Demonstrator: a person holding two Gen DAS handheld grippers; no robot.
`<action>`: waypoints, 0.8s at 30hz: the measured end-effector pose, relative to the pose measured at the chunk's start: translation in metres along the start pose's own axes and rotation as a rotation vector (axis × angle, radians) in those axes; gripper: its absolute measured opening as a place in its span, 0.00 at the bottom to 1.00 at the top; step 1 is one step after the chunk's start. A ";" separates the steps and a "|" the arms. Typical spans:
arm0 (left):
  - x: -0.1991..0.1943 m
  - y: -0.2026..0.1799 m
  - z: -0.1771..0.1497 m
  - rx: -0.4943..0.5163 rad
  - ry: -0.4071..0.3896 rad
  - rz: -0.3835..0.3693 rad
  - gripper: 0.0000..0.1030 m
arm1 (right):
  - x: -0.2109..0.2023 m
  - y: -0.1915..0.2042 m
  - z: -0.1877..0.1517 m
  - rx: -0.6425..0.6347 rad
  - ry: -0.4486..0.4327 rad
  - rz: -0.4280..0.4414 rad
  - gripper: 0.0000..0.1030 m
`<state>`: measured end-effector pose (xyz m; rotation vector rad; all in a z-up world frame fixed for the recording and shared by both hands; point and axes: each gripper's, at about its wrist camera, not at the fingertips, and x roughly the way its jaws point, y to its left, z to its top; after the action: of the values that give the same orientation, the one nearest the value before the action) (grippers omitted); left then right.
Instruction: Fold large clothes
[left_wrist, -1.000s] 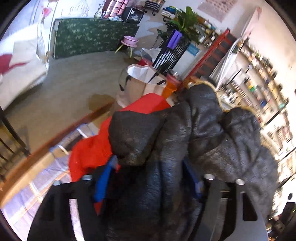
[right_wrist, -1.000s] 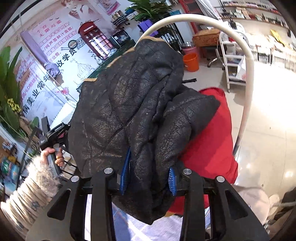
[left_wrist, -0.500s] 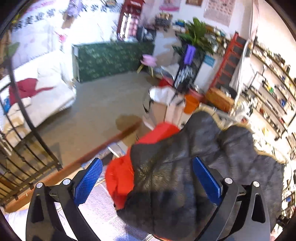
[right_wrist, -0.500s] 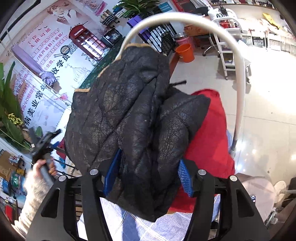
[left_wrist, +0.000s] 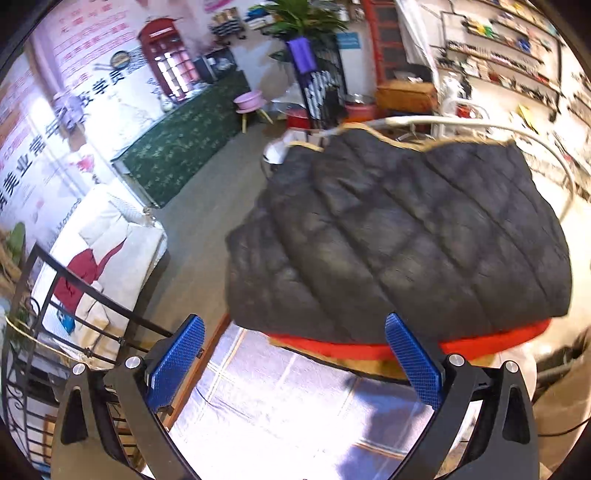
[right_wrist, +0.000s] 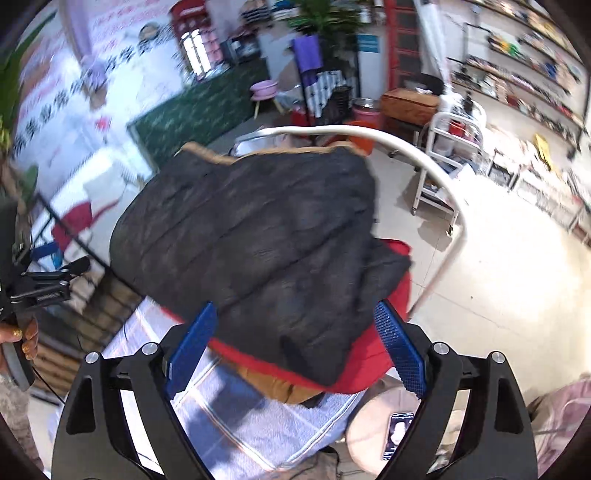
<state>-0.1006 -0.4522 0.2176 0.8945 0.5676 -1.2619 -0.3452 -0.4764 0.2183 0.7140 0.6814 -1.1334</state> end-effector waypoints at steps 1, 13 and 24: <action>-0.001 -0.006 0.000 0.009 0.019 0.020 0.94 | -0.001 0.009 0.001 -0.022 0.000 0.002 0.84; 0.000 -0.029 0.007 -0.036 0.127 -0.015 0.94 | 0.018 0.056 0.003 -0.132 0.072 -0.065 0.84; 0.015 -0.030 0.007 -0.075 0.194 -0.001 0.94 | 0.031 0.064 0.009 -0.145 0.094 -0.088 0.84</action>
<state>-0.1267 -0.4676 0.2019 0.9590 0.7639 -1.1539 -0.2740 -0.4842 0.2089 0.6211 0.8734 -1.1234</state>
